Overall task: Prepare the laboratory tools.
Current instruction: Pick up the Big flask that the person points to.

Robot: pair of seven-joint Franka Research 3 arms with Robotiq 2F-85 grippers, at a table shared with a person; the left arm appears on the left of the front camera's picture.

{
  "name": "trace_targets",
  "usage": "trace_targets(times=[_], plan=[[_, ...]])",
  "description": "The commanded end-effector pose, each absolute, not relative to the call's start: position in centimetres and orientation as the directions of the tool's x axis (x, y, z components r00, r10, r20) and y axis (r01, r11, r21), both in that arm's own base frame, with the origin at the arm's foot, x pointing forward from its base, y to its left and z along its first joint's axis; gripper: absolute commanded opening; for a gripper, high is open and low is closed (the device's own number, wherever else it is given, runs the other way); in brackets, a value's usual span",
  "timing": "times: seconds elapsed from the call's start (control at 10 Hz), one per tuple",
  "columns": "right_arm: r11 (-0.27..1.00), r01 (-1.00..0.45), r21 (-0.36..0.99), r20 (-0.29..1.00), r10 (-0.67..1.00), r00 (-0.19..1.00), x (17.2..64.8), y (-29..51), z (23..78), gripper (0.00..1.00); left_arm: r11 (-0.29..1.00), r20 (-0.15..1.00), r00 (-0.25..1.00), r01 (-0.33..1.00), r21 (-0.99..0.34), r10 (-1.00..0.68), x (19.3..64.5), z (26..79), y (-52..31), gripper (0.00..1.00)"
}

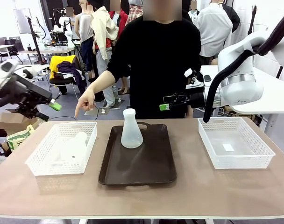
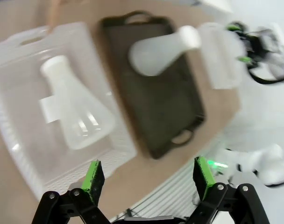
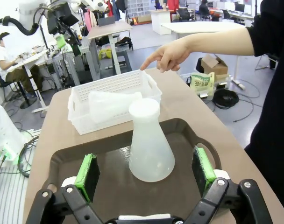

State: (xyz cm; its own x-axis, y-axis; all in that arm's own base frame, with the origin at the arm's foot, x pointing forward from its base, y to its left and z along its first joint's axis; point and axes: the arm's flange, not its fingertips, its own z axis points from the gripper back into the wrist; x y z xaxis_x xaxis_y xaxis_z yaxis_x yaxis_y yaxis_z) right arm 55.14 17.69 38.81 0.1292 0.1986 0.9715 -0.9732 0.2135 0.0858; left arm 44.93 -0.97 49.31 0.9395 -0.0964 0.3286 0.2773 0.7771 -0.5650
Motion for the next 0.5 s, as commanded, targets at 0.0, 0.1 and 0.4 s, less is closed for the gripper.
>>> trace_targets(times=[0.0,0.1,0.4], plan=[[0.215,-0.972,0.091,0.971,0.199,0.135,55.0,17.7,38.9,1.00,0.897,0.171,0.978,0.182,-0.402,-0.122,47.1,49.3,-3.2,1.00],[0.215,-0.972,0.091,0.971,0.199,0.135,55.0,17.7,38.9,1.00,0.935,0.183,0.978,0.158,-0.319,-0.102,48.3,49.2,-4.3,1.00],[0.215,-0.972,0.091,0.971,0.199,0.135,55.0,17.7,38.9,1.00,0.983,0.195,0.974,0.140,-0.116,-0.116,51.1,46.9,-7.1,1.00]])
